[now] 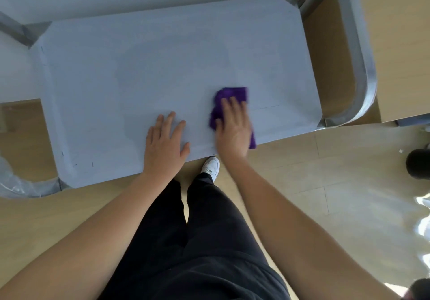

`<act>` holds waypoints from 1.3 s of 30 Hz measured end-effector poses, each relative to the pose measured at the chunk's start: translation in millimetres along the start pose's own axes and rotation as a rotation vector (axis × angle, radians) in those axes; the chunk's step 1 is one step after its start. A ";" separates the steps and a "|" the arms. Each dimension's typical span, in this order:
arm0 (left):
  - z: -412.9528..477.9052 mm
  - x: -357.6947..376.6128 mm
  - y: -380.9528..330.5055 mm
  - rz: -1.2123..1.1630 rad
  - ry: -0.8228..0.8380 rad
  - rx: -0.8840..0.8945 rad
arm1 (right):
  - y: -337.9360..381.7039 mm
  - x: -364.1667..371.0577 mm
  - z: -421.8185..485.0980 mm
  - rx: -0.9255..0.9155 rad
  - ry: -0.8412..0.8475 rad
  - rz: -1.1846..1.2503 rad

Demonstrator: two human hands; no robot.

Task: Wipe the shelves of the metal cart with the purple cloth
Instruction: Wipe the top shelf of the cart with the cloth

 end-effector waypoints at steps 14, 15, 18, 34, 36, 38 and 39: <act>-4.7 -4.2 26.4 -0.061 0.143 0.180 | -39.3 -18.8 14.5 0.365 -0.059 0.060; -4.5 -3.8 27.3 -0.057 0.142 0.181 | -21.0 -12.6 11.1 0.374 -0.071 0.070; -3.6 -5.2 28.9 -0.070 0.127 0.184 | 54.3 19.3 -12.1 0.065 0.026 0.069; 9.1 -2.9 -15.7 0.112 0.065 0.236 | -4.3 -6.0 -8.2 0.244 0.044 0.034; 16.2 -3.7 -40.9 0.116 0.064 0.302 | -3.1 -7.2 -17.4 0.094 0.116 0.022; 24.8 -2.9 -67.1 0.111 0.074 0.326 | -19.6 -18.3 -17.5 -0.053 0.199 -0.032; 29.3 -1.7 -80.2 0.111 0.081 0.334 | -33.3 -25.5 -13.8 -0.088 0.230 -0.062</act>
Point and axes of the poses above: each hand's wrist, its own z-axis towards the middle knuckle, its own x-axis out of the palm, y = z × x, the point moved 6 cm from there along z, towards the middle knuckle, and after that the axes turned 6 degrees about y, right-handed, at the moved point
